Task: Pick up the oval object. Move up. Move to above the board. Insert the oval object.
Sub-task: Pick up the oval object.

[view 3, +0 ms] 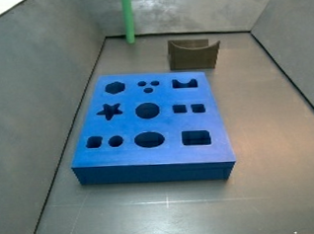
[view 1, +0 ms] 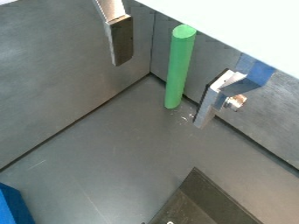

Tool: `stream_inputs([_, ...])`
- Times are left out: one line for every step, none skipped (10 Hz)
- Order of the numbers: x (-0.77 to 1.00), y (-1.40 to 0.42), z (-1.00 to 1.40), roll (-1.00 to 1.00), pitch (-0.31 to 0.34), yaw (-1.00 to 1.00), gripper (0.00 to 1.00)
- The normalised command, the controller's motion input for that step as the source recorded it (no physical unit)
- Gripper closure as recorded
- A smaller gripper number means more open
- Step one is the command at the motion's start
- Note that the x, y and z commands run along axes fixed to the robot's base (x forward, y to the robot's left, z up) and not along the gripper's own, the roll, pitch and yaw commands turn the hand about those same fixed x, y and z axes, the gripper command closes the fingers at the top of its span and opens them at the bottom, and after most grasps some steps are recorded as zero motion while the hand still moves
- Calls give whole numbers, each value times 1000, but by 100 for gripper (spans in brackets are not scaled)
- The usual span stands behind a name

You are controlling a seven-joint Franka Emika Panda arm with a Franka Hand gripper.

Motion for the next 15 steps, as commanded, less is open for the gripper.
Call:
stream_inputs([-354, 0, 0, 44, 0, -123, 0])
stream_inputs([-577, 783, -103, -74, 0, 0, 0])
stream_inputs([-491, 963, -66, -143, 0, 43, 0])
stream_inputs([-431, 983, -66, -139, 0, 43, 0])
stream_inputs([-289, 989, -100, -153, 0, 40, 0])
stream_inputs([-77, 971, -191, -91, 0, 0, 0])
stream_inputs([0, 914, -209, -71, 23, 0, 0])
stream_inputs([66, 889, -323, -89, 1, 0, 0])
stream_inputs([20, 800, -454, -46, 0, 0, 0])
stream_inputs([0, 746, -537, -6, 0, 0, 0])
stream_inputs([-63, 806, -534, -4, 0, 20, 0])
stream_inputs([-140, 891, -491, -53, 0, 86, 0])
stream_inputs([0, 709, -394, -79, 0, 174, 0])
stream_inputs([0, 0, 0, 0, -61, 0, 0])
stream_inputs([0, 0, 0, 0, -4, 0, 0])
